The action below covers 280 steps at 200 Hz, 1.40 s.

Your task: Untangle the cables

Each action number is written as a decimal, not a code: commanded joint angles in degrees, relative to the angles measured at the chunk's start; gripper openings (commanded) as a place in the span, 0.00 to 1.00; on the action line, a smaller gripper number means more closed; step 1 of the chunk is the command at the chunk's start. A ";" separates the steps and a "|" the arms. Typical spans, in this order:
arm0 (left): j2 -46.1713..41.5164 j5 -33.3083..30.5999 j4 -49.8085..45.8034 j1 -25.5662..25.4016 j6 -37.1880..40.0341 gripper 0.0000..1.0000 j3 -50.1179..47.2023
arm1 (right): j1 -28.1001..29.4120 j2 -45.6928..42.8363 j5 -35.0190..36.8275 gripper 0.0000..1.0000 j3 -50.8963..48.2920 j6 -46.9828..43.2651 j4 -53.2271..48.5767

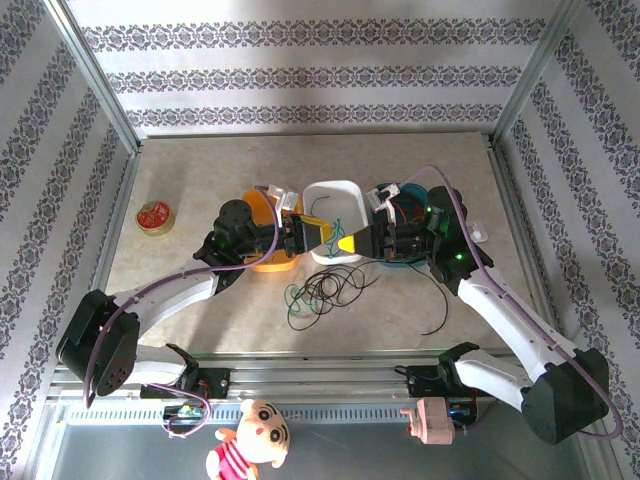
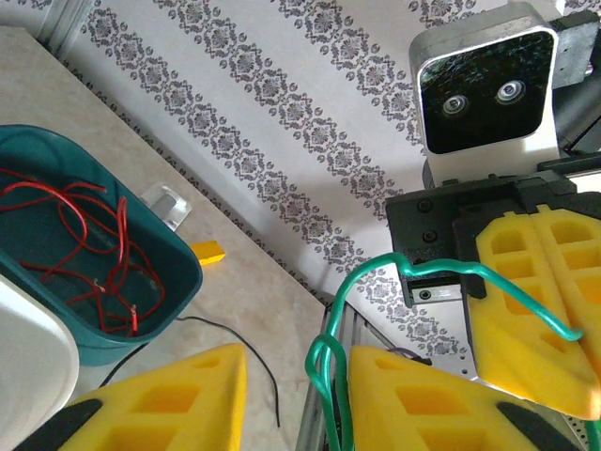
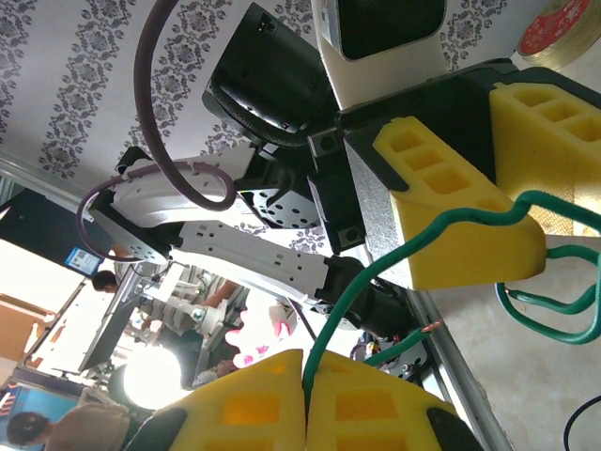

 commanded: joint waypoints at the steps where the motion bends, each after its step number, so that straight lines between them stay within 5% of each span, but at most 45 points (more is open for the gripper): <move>1: -0.45 1.52 -0.72 0.19 0.84 0.33 0.70 | 0.61 -0.68 0.86 0.00 1.16 -1.52 1.22; 45: -0.36 2.32 0.63 0.09 -0.44 0.37 -0.28 | 0.44 0.20 2.30 0.00 1.31 -1.56 1.56; 87: -0.40 -0.06 0.55 0.01 0.07 0.16 -0.26 | 0.36 -0.16 2.56 0.00 1.17 -1.28 1.58; 135: -4.81 -13.41 -3.69 0.10 3.92 0.00 -0.89 | -4.43 -3.08 7.51 0.00 -2.64 -1.76 -1.77; 169: -8.72 -14.90 -2.42 0.20 4.33 0.00 -1.78 | -10.09 -5.44 12.54 0.00 -6.22 -5.18 -7.93; 225: -10.11 -11.79 4.06 0.20 0.87 0.00 -2.71 | -10.12 -3.25 18.52 0.00 -8.43 -9.71 -12.85; 251: -11.61 -19.16 4.81 0.52 1.13 0.00 -4.52 | -8.85 -3.37 24.38 0.00 -7.94 -14.23 -19.43; 280: -14.04 -41.06 -7.60 0.56 2.51 0.00 -4.99 | -8.58 -3.52 26.54 0.00 -8.69 -14.11 -19.19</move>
